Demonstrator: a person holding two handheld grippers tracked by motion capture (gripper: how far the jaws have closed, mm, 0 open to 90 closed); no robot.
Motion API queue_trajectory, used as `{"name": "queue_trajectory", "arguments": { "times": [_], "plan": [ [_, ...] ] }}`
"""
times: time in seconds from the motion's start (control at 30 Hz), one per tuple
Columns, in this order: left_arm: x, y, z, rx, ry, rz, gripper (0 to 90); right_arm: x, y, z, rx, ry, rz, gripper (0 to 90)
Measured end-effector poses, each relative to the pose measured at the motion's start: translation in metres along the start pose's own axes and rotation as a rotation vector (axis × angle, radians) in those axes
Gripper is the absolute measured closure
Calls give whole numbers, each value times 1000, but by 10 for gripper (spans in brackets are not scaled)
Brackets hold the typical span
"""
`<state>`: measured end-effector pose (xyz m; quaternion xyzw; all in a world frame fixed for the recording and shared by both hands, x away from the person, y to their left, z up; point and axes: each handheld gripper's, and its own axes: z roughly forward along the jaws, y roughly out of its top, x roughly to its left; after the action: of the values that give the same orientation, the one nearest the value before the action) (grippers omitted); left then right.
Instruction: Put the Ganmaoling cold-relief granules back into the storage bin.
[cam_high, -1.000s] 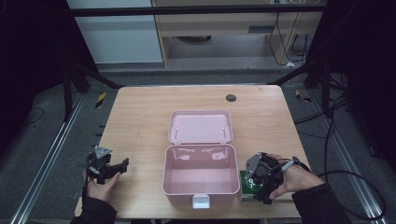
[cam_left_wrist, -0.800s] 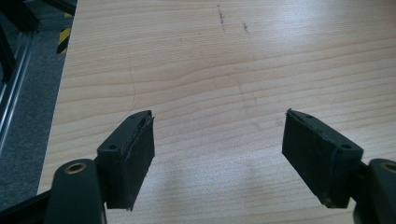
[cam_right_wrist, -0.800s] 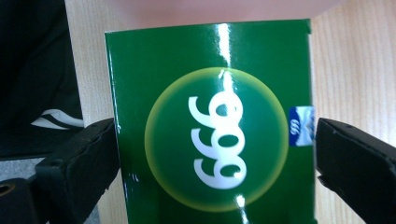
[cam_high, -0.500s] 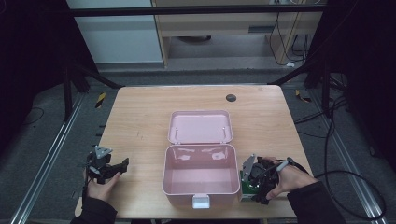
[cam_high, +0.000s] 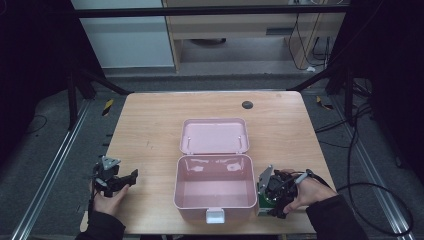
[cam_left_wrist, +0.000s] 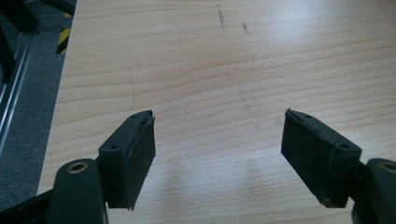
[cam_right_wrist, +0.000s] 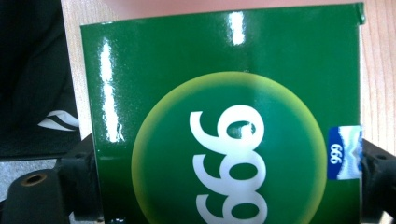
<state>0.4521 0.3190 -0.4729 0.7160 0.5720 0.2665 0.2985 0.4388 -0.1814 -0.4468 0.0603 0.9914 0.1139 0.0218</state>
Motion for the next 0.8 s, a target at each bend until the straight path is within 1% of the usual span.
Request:
{"name": "queue_trajectory", "arguments": {
  "times": [0.1,0.23,0.37,0.4,0.47,0.57,0.8],
  "plan": [
    [0,0,0,0,0,0,251,0,0,-1,-4,4,13,140],
    [0,0,0,0,0,1,252,-2,-1,-2,-3,6,14,153],
    [0,0,0,-1,-1,-1,253,-1,-2,-3,-4,-9,21,159],
    [0,0,0,0,-1,-1,253,-2,-2,-3,-3,-13,12,160],
    [0,0,0,2,-1,1,253,-3,-4,-5,-5,-24,12,161],
    [-1,0,1,3,-1,1,253,-2,-7,-12,-27,-26,24,162],
    [0,0,1,3,2,0,253,-3,-11,-30,-42,-52,38,162]
  ]
}}
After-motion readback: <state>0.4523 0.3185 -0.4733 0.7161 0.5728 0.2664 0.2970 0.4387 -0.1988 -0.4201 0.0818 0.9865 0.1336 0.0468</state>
